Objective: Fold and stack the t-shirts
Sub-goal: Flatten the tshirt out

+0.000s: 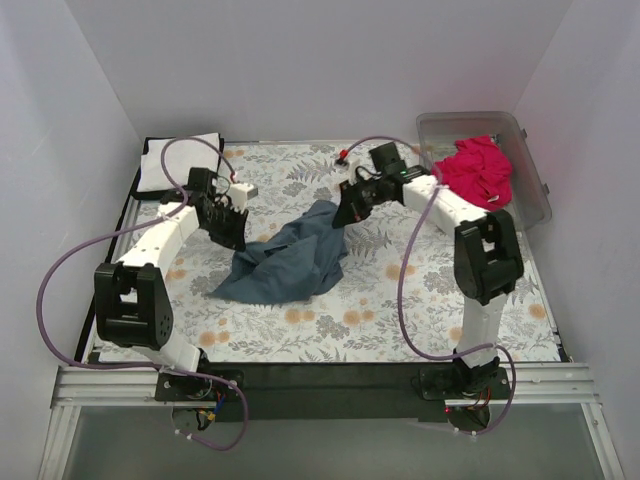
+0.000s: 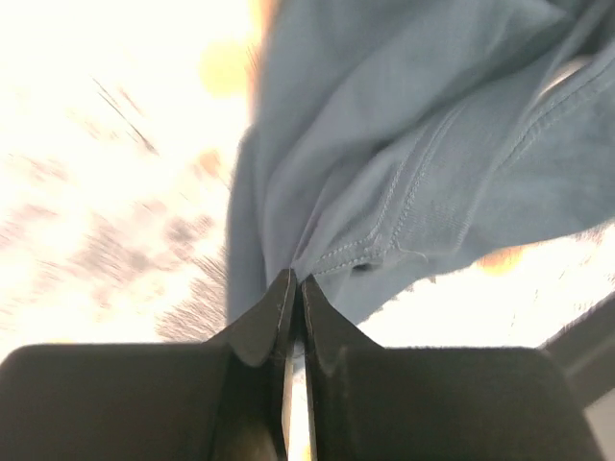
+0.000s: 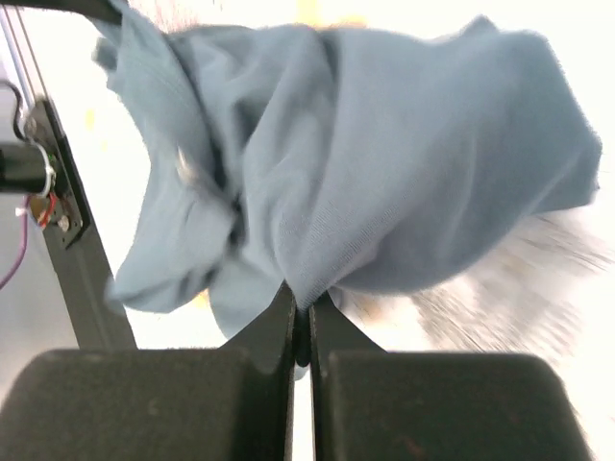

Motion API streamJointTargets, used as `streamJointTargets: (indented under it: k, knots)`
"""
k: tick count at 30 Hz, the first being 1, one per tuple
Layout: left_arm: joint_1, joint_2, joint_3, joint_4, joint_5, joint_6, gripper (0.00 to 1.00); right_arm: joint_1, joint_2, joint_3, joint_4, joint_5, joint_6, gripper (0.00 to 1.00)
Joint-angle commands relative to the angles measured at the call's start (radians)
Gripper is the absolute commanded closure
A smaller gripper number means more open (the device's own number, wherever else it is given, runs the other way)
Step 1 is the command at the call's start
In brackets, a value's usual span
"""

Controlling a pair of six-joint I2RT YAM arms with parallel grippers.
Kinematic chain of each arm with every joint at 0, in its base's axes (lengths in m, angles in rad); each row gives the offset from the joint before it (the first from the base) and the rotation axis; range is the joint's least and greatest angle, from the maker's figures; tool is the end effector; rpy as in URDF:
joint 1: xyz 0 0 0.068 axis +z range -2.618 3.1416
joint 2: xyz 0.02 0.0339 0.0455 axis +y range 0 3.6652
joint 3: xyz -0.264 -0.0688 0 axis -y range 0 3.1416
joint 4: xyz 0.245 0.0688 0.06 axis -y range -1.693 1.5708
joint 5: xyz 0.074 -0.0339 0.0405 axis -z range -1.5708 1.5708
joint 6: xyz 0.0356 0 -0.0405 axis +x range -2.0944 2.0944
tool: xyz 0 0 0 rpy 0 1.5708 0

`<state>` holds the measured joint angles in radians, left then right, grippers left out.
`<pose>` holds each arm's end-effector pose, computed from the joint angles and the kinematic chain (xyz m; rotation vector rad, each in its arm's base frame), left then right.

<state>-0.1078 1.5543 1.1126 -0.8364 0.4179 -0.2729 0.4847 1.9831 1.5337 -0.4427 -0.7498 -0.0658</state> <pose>0.2903 -0.0459 0.2250 -0.1467 2.8564 -0.6750 0.3739 0.2243 0.2251 -0.9782 2.2307 1.1057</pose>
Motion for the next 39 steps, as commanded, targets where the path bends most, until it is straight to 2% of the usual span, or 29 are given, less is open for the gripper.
streamJointTargets:
  k: [1, 4, 7, 9, 12, 13, 14, 16, 17, 20, 21, 23, 25, 27, 28, 30, 33, 37, 39]
  knots:
    - [0.019, 0.029, 0.217, 0.02, 0.038, -0.028, 1.0, -0.118, -0.176, 0.057, -0.076, -0.033, -0.083, 0.99]
    - [0.025, 0.058, 0.37, 0.04, 0.045, -0.042, 1.0, -0.167, -0.318, 0.057, -0.158, -0.005, -0.19, 0.99]
    - [0.045, 0.052, 0.469, 0.048, 0.108, -0.023, 1.0, -0.163, -0.435, -0.024, -0.176, -0.016, -0.238, 0.99]
    - [0.043, 0.002, 0.471, 0.036, 0.209, 0.071, 1.0, -0.112, -0.548, -0.16, -0.172, -0.016, -0.246, 0.99]
    - [0.039, -0.077, 0.411, -0.03, 0.274, 0.182, 1.0, -0.019, -0.653, -0.393, -0.157, -0.062, -0.207, 0.99]
    - [0.039, -0.092, 0.392, -0.071, 0.277, 0.308, 1.0, 0.001, -0.667, -0.443, -0.163, -0.068, -0.212, 0.91]
    - [0.039, -0.108, 0.338, -0.173, 0.275, 0.404, 1.0, 0.024, -0.684, -0.487, -0.188, -0.081, -0.233, 0.59]
    - [0.039, -0.172, 0.247, -0.252, 0.213, 0.553, 1.0, 0.028, -0.691, -0.494, -0.339, -0.086, -0.391, 0.3]
    - [0.039, -0.206, 0.142, -0.263, 0.19, 0.651, 1.0, 0.022, -0.693, -0.477, -0.379, -0.041, -0.431, 0.1]
    - [0.039, -0.37, -0.024, -0.257, 0.142, 0.792, 1.0, -0.075, -0.717, -0.426, -0.418, -0.016, -0.479, 0.06]
    - [0.037, -0.448, -0.113, -0.254, 0.14, 0.82, 1.0, -0.098, -0.711, -0.413, -0.416, -0.002, -0.479, 0.06]
    - [0.037, -0.522, -0.181, -0.257, 0.133, 0.856, 0.98, -0.142, -0.672, -0.38, -0.419, 0.018, -0.471, 0.08]
    - [0.036, -0.598, -0.258, -0.28, 0.108, 0.931, 0.86, -0.158, -0.64, -0.374, -0.418, 0.073, -0.457, 0.11]
    - [0.036, -0.64, -0.289, -0.273, 0.06, 0.907, 0.73, -0.158, -0.6, -0.372, -0.413, 0.168, -0.447, 0.14]
    - [0.036, -0.637, -0.289, -0.261, 0.049, 0.873, 0.66, -0.161, -0.586, -0.372, -0.409, 0.196, -0.444, 0.15]
    - [0.036, -0.567, -0.249, -0.251, 0.045, 0.748, 0.65, -0.169, -0.546, -0.368, -0.401, 0.262, -0.424, 0.19]
    - [0.046, -0.406, -0.107, -0.267, 0.141, 0.641, 0.48, -0.176, -0.515, -0.382, -0.404, 0.322, -0.422, 0.22]
    - [0.046, -0.248, 0.002, -0.172, 0.188, 0.413, 0.46, -0.207, -0.526, -0.463, -0.389, 0.397, -0.48, 0.23]
    - [0.046, -0.168, 0.03, -0.132, 0.185, 0.367, 0.47, -0.265, -0.52, -0.484, -0.378, 0.429, -0.486, 0.25]
